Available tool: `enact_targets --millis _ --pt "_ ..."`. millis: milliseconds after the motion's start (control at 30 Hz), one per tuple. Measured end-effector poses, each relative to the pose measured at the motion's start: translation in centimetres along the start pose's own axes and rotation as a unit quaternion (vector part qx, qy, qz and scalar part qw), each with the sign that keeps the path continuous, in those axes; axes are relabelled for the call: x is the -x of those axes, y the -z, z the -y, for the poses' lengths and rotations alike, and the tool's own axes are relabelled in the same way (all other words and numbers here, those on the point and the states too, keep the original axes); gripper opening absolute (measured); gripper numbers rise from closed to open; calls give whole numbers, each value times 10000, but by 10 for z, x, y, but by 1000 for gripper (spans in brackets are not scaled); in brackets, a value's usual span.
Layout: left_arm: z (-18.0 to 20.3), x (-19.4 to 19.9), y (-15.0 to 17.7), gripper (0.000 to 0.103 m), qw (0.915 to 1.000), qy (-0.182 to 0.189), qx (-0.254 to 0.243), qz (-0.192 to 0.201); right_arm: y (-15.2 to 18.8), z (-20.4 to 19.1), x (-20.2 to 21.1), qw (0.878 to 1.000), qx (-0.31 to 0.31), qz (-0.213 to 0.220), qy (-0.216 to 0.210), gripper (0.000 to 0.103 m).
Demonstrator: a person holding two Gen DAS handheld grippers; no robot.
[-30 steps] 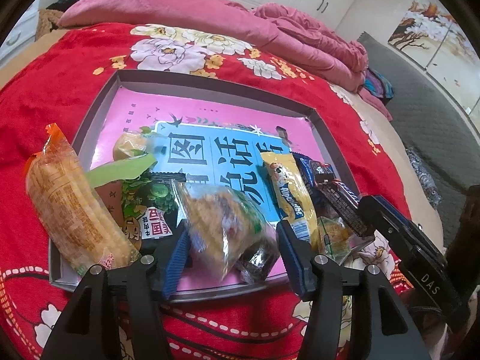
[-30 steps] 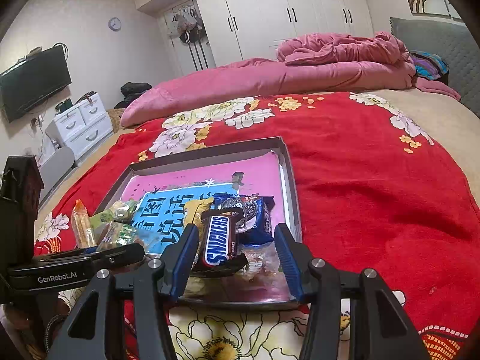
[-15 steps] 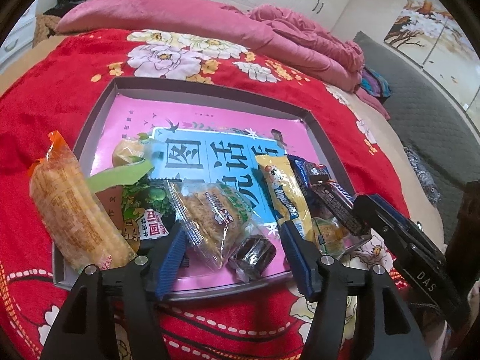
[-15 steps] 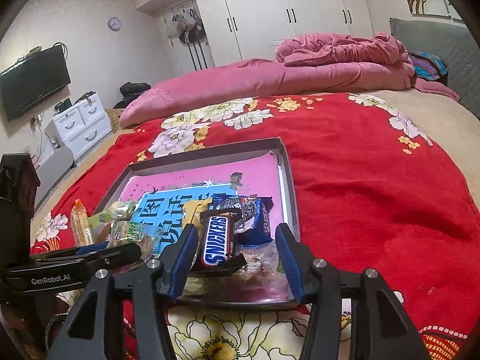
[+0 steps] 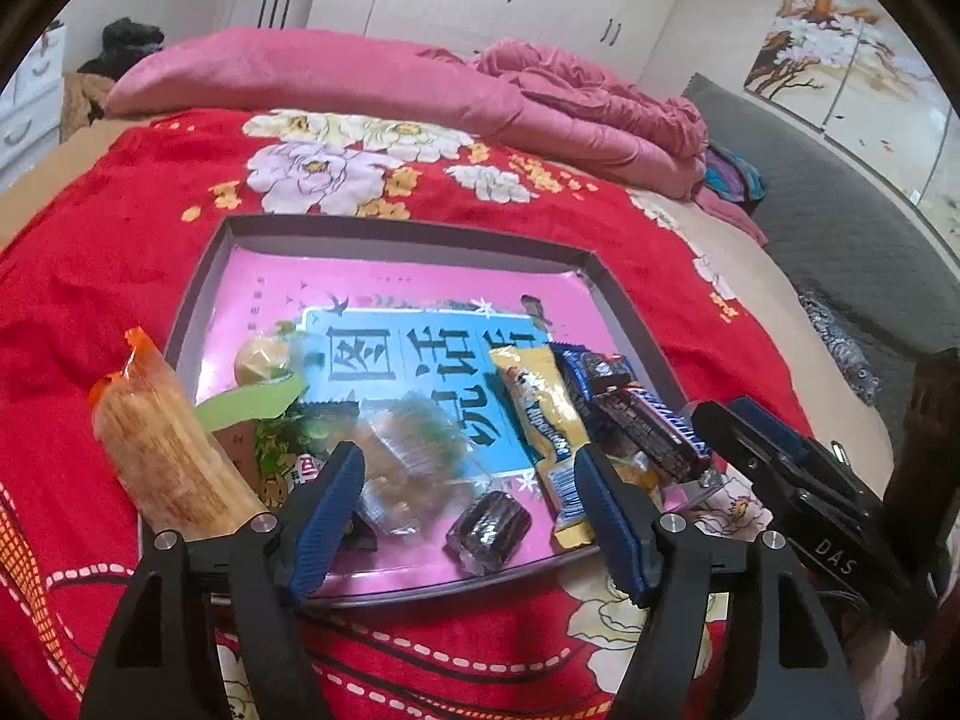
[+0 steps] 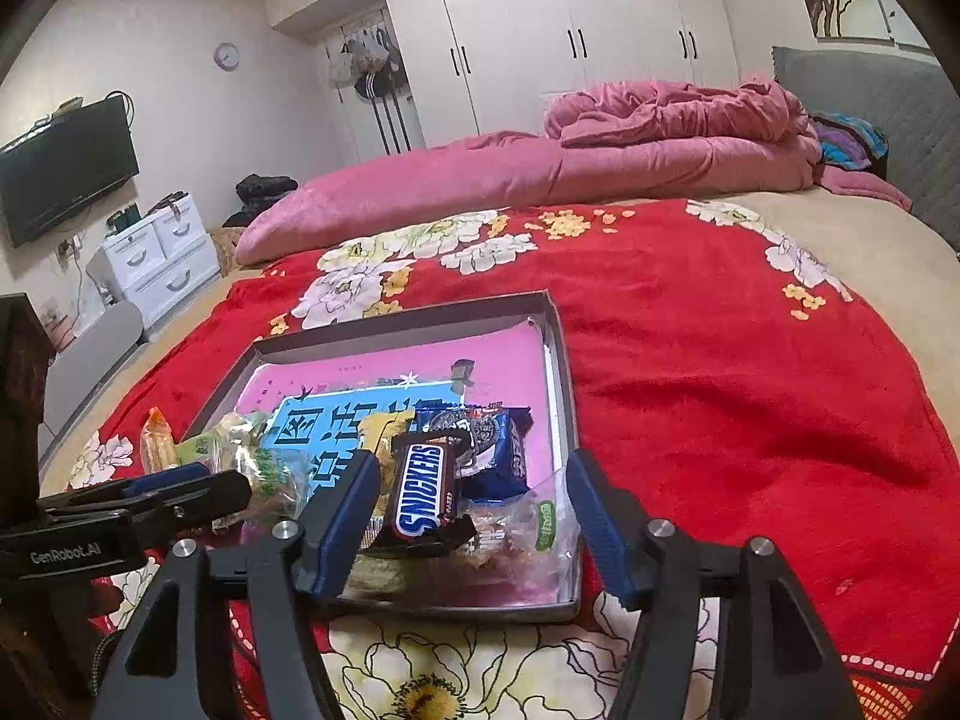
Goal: Organize snacks
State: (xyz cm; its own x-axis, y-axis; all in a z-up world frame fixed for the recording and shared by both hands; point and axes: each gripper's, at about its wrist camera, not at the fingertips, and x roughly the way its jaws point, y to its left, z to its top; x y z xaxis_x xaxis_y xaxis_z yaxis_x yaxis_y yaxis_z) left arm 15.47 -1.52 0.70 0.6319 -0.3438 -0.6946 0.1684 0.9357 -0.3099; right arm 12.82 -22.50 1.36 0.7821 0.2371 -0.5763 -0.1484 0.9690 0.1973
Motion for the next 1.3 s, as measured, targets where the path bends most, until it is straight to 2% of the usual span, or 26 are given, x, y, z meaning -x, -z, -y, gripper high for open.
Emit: enact_targets --millis 367,500,867,1300 --pt "1 16 1 77 9997 202 18 106 -2 -6 16 9995 101 283 -83 71" --pt "-1 21 4 77 9998 168 34 94 -2 -12 23 9990 181 382 -106 74" --pt "-3 38 27 77 10000 -32 -24 16 13 -30 48 9986 215 397 -260 80" --pt "-17 60 56 77 9986 -455 188 -170 36 -41 66 9997 155 167 -66 82"
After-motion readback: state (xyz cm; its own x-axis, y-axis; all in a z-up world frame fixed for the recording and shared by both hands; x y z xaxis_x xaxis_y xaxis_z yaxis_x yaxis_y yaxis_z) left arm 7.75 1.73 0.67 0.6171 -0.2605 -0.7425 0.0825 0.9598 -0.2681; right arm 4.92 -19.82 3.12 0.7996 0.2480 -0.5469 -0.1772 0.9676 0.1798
